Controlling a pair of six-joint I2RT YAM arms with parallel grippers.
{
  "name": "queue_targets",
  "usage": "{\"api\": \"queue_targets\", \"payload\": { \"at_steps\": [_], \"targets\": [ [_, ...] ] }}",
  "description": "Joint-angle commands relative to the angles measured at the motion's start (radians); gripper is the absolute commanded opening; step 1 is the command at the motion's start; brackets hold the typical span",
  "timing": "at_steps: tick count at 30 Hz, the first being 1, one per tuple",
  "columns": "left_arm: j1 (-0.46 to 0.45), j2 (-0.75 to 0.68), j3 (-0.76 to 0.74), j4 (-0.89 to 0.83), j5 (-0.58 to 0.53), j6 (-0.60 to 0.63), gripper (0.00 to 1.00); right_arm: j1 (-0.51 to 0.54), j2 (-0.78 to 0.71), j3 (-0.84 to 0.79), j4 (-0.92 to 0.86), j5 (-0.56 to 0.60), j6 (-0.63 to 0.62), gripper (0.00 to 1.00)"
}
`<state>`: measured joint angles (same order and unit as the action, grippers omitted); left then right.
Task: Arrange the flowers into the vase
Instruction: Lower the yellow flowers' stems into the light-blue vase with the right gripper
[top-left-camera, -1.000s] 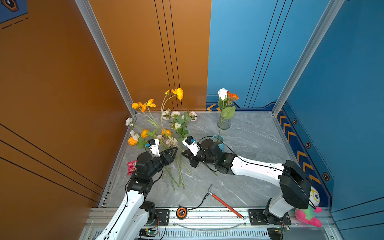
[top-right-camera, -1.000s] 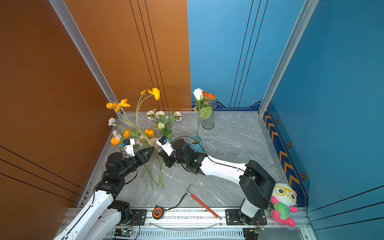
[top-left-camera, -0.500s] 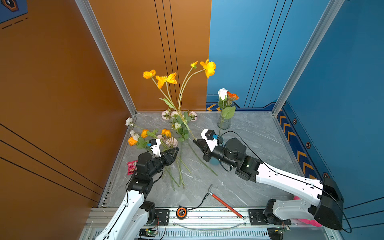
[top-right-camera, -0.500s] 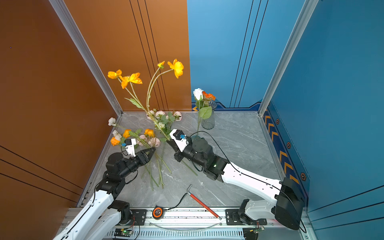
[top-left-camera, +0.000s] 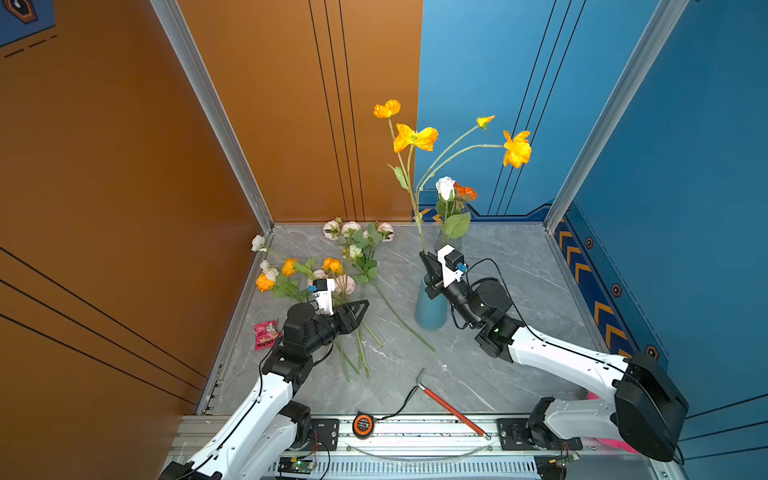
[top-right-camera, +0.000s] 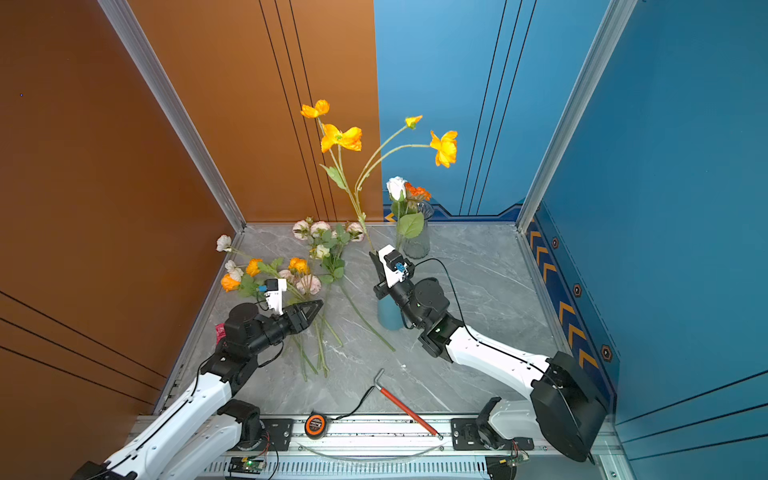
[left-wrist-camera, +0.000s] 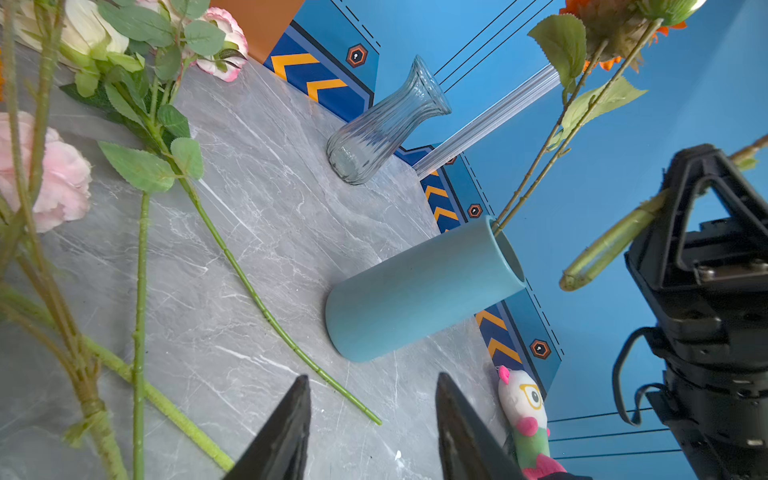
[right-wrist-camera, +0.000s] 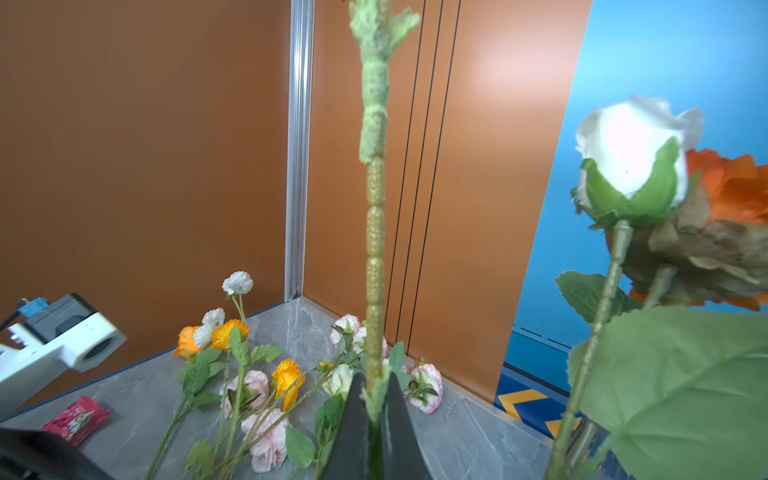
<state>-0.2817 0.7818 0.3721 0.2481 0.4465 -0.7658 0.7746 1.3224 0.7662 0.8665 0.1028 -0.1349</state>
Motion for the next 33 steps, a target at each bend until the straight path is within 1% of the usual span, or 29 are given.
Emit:
{"api": "queue_targets", "payload": {
  "at_steps": [1, 10, 14, 16, 18, 19, 21, 24, 27, 30, 33],
  "targets": [
    [-0.006, -0.012, 0.007, 0.033, -0.005, 0.025, 0.49, -0.024, 0.019, -0.024, 0.147, -0.008, -0.009, 0.00],
    [-0.005, -0.008, 0.011, 0.034, 0.000, 0.029, 0.49, -0.061, 0.124, -0.127, 0.338, -0.108, -0.045, 0.00],
    [-0.004, -0.007, 0.010, 0.033, 0.003, 0.032, 0.49, -0.066, 0.186, -0.162, 0.449, -0.129, -0.048, 0.00],
    [0.002, -0.007, 0.011, 0.033, 0.005, 0.031, 0.49, -0.066, 0.211, -0.169, 0.476, -0.130, -0.054, 0.00],
    [0.004, -0.007, 0.012, 0.034, 0.007, 0.030, 0.49, -0.066, 0.229, -0.175, 0.490, -0.130, -0.054, 0.00],
    [0.006, -0.006, 0.012, 0.034, 0.009, 0.031, 0.49, -0.095, 0.237, -0.177, 0.497, -0.128, -0.054, 0.00],
    [0.009, -0.003, 0.013, 0.034, 0.011, 0.031, 0.49, -0.100, 0.248, -0.181, 0.509, -0.125, -0.055, 0.00],
    [0.012, 0.008, 0.013, 0.033, 0.014, 0.032, 0.48, -0.101, 0.255, -0.183, 0.512, -0.122, -0.054, 0.02],
    [0.013, 0.018, 0.018, 0.033, 0.015, 0.034, 0.48, -0.103, 0.253, -0.185, 0.509, -0.120, -0.055, 0.08],
    [0.013, 0.025, 0.022, 0.033, 0.016, 0.037, 0.48, -0.103, 0.240, -0.185, 0.491, -0.125, -0.054, 0.10],
    [0.013, 0.030, 0.023, 0.033, 0.015, 0.037, 0.48, -0.100, 0.220, -0.184, 0.459, -0.128, -0.053, 0.16]
  ]
}}
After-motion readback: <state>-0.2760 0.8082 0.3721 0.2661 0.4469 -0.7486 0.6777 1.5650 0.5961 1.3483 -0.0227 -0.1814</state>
